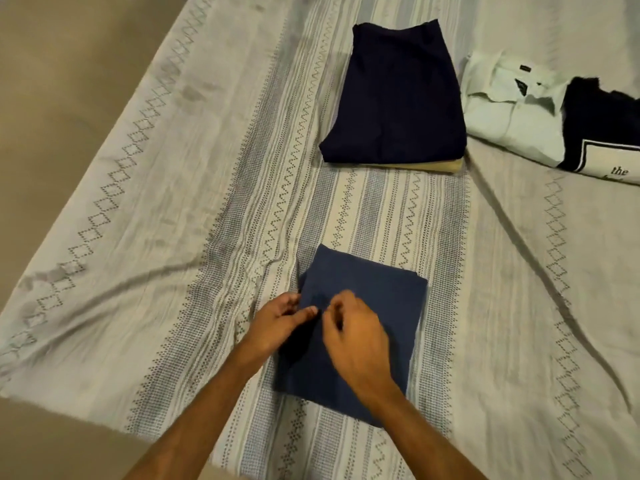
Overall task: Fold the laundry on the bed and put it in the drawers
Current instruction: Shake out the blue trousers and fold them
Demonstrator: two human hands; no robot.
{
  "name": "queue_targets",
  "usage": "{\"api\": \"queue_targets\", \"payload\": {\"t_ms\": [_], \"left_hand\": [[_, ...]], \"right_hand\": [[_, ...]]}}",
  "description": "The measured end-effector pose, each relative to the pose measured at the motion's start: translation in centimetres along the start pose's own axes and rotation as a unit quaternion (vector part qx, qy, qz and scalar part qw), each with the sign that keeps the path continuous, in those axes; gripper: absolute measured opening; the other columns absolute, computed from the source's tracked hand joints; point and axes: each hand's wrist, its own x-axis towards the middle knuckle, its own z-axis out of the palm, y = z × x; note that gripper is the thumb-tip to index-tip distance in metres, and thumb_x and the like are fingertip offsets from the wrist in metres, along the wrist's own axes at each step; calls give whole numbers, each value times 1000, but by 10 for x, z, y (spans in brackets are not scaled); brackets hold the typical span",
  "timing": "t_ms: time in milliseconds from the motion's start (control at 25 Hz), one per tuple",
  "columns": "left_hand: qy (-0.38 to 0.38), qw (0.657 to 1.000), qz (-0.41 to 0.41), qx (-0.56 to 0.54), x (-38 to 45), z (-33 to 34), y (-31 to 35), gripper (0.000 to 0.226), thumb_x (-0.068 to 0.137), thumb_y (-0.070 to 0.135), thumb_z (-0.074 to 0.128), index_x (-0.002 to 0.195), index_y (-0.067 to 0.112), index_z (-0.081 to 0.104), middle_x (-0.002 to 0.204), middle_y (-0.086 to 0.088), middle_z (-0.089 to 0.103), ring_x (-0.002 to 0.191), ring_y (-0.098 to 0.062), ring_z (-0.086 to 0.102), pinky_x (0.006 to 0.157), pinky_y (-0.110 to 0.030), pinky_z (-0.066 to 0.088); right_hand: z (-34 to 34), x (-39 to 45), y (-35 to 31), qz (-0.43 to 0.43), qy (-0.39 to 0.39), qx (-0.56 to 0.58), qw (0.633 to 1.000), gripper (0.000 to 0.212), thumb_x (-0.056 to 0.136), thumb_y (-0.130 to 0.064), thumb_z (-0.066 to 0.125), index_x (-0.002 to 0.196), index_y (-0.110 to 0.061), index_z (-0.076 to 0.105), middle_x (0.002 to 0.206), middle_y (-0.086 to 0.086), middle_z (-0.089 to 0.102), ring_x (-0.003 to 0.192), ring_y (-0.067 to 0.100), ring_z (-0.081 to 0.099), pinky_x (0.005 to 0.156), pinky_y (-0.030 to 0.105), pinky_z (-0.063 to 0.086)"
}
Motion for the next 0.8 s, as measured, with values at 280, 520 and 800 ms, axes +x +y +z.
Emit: {"api": "queue_targets", "payload": {"t_ms": [280, 520, 800], "left_hand": [[56, 998, 27, 24, 11, 3, -6, 21, 95, 20, 76, 115, 19, 74, 107, 7, 79, 98, -14, 76, 95, -44, 60], [47, 999, -15, 20, 18, 3, -10, 20, 95, 23, 75, 114, 18, 70, 108, 5, 79, 102, -19, 75, 94, -43, 60], [260, 925, 105, 257, 6, 17, -10, 50, 75, 37, 92, 107, 22, 56, 99, 6, 59, 89, -15, 59, 77, -38, 54]], "right_hand": [[-46, -16, 127, 345, -78, 365, 861, 68, 75, -55, 86, 128, -21, 59, 126, 3, 70, 112, 22, 68, 86, 38, 58], [-35, -9, 117, 341, -115, 471, 805, 71, 68, -40, 94, 130, -21, 65, 119, -2, 77, 109, 25, 74, 98, 50, 58], [-64, 13, 79, 295, -133, 424, 846, 48, 75, -17, 89, 120, -19, 72, 108, -3, 80, 97, 19, 77, 91, 40, 60]]}}
